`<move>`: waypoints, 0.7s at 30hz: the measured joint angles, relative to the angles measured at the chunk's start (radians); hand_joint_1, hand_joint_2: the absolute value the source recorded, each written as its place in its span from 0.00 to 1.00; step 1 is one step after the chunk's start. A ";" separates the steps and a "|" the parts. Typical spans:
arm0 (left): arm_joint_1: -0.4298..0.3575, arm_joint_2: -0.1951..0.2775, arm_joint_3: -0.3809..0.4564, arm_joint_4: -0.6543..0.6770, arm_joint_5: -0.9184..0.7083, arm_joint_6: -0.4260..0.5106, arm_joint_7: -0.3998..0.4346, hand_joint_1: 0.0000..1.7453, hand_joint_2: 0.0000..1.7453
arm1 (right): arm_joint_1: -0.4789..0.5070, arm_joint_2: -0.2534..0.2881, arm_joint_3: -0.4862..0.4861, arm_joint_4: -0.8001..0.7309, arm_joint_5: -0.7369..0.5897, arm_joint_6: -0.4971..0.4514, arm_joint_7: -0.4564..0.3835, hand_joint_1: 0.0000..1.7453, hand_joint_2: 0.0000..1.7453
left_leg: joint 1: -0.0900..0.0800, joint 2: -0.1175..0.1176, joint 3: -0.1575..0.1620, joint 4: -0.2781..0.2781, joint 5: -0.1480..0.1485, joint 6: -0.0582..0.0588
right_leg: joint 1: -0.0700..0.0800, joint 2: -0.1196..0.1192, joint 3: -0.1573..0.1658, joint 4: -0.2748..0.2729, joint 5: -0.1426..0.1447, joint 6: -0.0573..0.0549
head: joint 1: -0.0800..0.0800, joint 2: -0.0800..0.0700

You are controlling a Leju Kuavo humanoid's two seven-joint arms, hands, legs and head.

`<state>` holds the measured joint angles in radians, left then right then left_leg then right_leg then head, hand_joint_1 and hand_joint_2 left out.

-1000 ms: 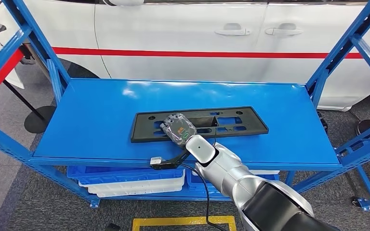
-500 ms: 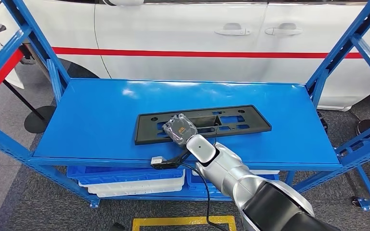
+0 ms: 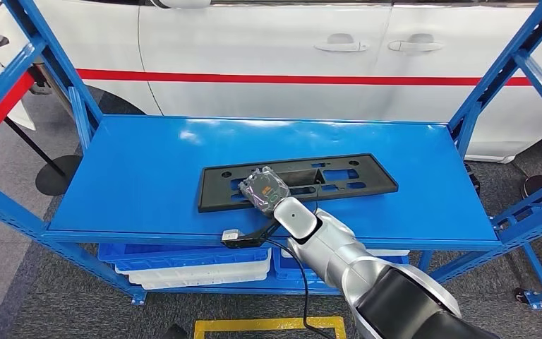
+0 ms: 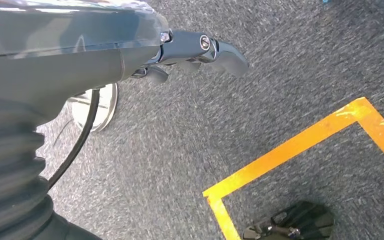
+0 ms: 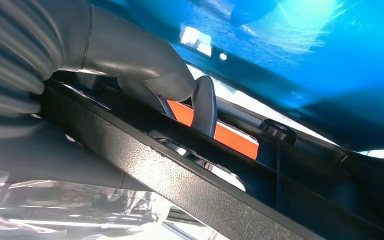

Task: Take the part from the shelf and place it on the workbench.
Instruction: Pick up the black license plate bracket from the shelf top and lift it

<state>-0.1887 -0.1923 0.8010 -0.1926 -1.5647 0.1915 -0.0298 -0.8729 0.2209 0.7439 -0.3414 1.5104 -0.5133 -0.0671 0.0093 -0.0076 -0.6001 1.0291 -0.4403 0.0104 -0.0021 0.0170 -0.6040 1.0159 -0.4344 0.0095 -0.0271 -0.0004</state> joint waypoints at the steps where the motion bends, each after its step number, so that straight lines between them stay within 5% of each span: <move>1: 0.000 0.000 -0.003 0.000 0.000 -0.002 0.001 0.00 1.00 | 0.000 0.000 -0.002 0.000 0.000 -0.001 -0.001 1.00 1.00 | 0.000 0.000 0.000 0.000 0.000 0.000 | 0.000 0.000 0.000 0.000 0.000 0.000 | 0.000 0.000; 21: -0.006 0.000 -0.013 0.000 0.025 0.029 -0.029 0.00 1.00 | 0.000 0.000 -0.013 0.000 0.005 -0.028 -0.007 1.00 1.00 | 0.000 0.000 -0.001 0.000 0.000 0.000 | 0.000 0.000 -0.001 0.000 0.000 0.000 | 0.000 0.000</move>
<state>-0.1949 -0.1923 0.7885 -0.1926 -1.5394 0.2210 -0.0584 -0.8729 0.2209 0.7304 -0.3415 1.5153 -0.5415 -0.0745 0.0093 -0.0076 -0.6012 1.0291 -0.4403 0.0104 -0.0021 0.0171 -0.6053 1.0161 -0.4344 0.0095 -0.0271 -0.0004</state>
